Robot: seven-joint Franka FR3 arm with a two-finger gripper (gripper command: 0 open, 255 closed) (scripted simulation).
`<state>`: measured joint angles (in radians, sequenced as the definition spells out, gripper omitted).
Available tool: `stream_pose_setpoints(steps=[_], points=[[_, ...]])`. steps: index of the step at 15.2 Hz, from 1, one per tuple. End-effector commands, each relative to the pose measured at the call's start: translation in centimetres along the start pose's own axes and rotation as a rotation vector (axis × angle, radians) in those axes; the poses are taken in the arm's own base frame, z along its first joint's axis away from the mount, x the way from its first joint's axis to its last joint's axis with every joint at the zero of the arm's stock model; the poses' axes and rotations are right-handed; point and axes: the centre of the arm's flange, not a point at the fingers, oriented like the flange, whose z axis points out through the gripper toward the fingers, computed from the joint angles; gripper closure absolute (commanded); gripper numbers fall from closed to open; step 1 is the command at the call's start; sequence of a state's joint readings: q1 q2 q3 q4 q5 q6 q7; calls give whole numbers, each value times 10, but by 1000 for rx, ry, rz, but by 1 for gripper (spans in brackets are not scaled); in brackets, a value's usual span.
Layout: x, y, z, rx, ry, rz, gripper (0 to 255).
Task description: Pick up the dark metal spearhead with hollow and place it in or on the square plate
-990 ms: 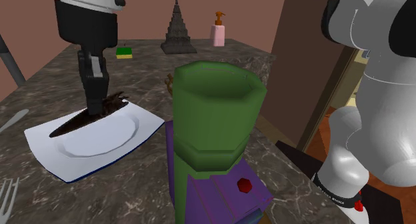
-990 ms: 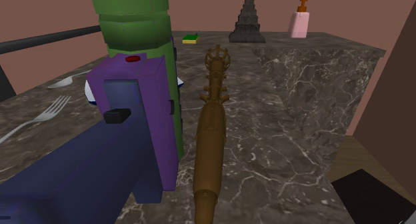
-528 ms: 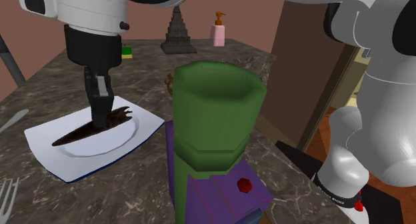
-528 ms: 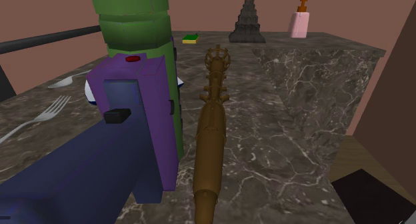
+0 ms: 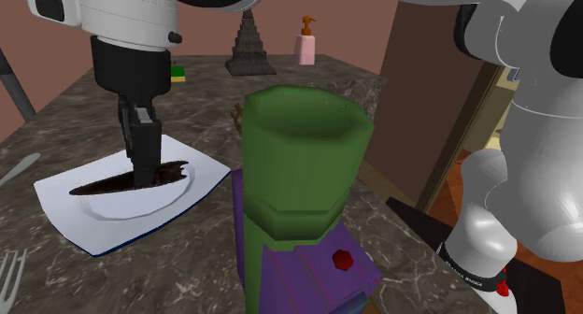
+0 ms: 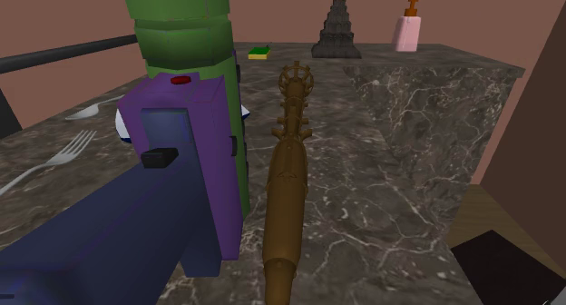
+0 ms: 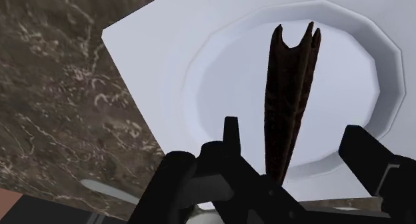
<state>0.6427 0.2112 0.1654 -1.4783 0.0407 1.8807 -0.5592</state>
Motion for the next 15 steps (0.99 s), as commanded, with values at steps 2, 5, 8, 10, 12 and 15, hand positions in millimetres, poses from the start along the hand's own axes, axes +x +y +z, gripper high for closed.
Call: stream_pose_setpoints(steps=[2, 5, 8, 10, 12, 15], points=[[0, 0, 0, 0, 0, 0, 0], [0, 0, -13, 0, 0, 0, 0], [0, 0, -50, 0, 0, 0, 0], [0, 0, -50, 0, 0, 0, 0], [0, 0, -50, 0, 0, 0, 0], [0, 0, -50, 0, 0, 0, 0]])
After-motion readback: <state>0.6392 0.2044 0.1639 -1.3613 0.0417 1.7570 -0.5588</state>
